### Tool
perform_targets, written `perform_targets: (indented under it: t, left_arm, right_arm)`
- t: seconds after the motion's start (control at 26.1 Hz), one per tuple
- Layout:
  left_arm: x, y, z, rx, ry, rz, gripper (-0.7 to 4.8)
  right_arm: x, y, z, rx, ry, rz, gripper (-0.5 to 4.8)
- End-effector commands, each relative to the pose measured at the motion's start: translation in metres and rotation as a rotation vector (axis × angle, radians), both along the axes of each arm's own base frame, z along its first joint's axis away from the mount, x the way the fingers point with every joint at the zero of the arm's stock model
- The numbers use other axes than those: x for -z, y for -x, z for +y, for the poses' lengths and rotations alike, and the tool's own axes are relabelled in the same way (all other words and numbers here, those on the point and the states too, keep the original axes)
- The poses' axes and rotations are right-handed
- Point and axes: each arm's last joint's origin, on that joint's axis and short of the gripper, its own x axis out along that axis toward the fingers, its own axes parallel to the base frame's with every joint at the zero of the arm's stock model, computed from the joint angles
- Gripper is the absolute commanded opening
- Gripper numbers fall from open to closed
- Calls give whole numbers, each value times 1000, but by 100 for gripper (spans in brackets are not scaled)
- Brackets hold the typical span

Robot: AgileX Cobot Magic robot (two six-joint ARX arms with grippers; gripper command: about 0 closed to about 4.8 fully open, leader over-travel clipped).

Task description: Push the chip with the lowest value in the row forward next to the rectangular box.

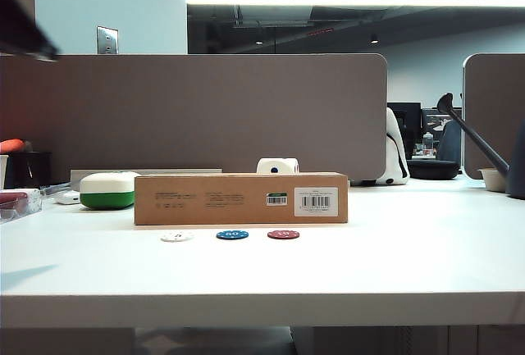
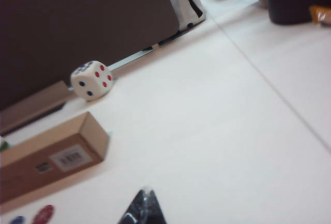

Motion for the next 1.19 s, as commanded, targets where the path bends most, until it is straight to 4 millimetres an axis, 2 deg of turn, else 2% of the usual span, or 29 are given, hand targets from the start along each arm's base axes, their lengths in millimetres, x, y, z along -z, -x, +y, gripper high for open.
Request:
perform_targets:
  t: [0.04,0.31,0.46,0.57,0.61,0.69,0.73,0.84,0.88,1.0,1.11,1.19]
  left_arm:
    - [-3,-14,-16,48,-28,53,-5]
    - [18,-37,-33,64,-99,185,-5]
    - [23,-40,-34,60,-114,211,-5]
    - [23,-40,-34,61,-114,211,-5]
    - [23,-40,-34,60,-114,209,-5]
    - [23,-40,-34,60,-113,209,-5]
    - [23,-40,-34,60,-113,209,-5]
    - [23,-40,-34,60,-114,209,-5]
    - [23,-40,-34,60,-113,209,-5]
    - [23,-40,-34,60,-113,209,-5]
    - [23,-40,-34,60,-113,209,-5]
    - [23,-40,-34,60,-113,209,-5]
  right_arm:
    - [1,0,2,-55,-97,3,-5]
    - [0,1,7,-243,-160,22,-5]
    - [0,2,10,-355,-277,59,-4]
    - [0,4,14,-486,-288,72,-1]
    - [-3,6,16,-570,-290,71,-3]
    - [-9,7,16,-591,-336,77,-5]
    - [-15,8,16,-578,-379,75,-5]
    - [-58,16,13,-481,-378,-62,-5]
    - [-80,18,12,-468,-366,-131,-5]
    - [-115,16,12,-463,-336,-172,-5]
    - [-142,-5,13,-487,-244,-129,-5]
    - [-150,-25,15,-539,-209,-62,-5]
